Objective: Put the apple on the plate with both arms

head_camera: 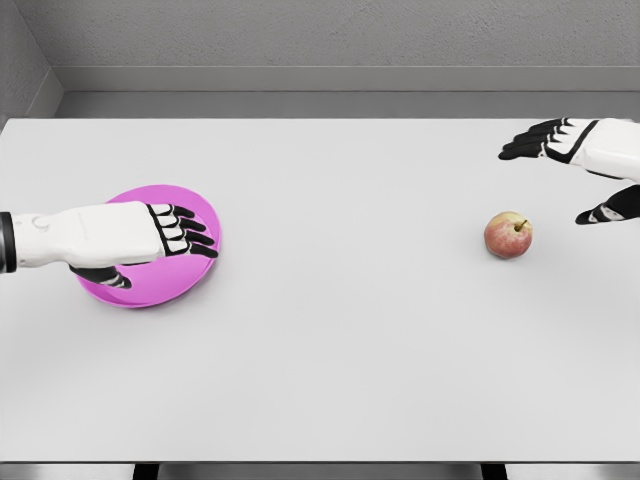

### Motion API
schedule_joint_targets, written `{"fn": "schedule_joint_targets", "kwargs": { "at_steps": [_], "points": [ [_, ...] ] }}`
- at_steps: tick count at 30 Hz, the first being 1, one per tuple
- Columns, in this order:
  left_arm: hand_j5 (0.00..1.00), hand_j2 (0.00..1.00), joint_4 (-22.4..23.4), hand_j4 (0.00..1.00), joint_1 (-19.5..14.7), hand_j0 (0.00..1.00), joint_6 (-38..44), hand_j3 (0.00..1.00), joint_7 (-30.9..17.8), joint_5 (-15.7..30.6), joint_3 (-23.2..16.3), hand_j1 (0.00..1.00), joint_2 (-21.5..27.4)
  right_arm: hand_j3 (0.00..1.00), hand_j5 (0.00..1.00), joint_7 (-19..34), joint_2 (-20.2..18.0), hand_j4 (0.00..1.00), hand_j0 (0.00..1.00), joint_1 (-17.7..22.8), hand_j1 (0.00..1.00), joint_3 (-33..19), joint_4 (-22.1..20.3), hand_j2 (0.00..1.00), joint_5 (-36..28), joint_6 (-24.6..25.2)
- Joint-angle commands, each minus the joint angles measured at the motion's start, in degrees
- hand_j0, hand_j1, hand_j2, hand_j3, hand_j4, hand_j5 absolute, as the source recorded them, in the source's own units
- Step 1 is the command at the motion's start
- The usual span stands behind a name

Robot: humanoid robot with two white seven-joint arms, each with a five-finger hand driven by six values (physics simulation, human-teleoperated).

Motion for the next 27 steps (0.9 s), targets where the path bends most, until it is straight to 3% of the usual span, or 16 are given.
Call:
{"fn": "schedule_joint_targets", "kwargs": {
  "at_steps": [1,7,17,20,27],
  "points": [
    [1.00,1.00,0.00,1.00,0.00,1.00,0.12,1.00,0.02,0.32,0.02,1.00,0.04,1.00,1.00,-0.03,-0.03,1.00,1.00,0.00,1.00,0.03,-0.24,1.00,-0.28,0.17],
    [1.00,1.00,0.00,1.00,-0.09,1.00,0.12,1.00,0.02,0.23,0.02,1.00,0.04,1.00,1.00,-0.03,-0.03,1.00,1.00,-0.18,1.00,-0.05,0.37,1.00,-0.54,0.17],
    [1.00,1.00,0.08,1.00,0.00,1.00,0.12,1.00,0.02,0.23,0.02,1.00,0.04,1.00,1.00,-0.03,-0.12,1.00,1.00,6.94,1.00,-0.05,1.07,1.00,-1.42,0.17],
    [1.00,1.00,0.08,1.00,-0.09,1.00,0.12,1.00,0.02,0.23,0.02,1.00,0.04,1.00,1.00,-0.03,0.06,1.00,1.00,6.59,1.00,-0.05,2.13,1.00,-6.17,0.17],
    [1.00,1.00,0.08,1.00,0.00,1.00,0.12,1.00,-0.24,0.23,0.02,1.00,-0.22,1.00,1.00,-0.03,3.14,1.00,1.00,6.42,1.00,0.03,2.92,1.00,-5.55,0.17]
  ]
}}
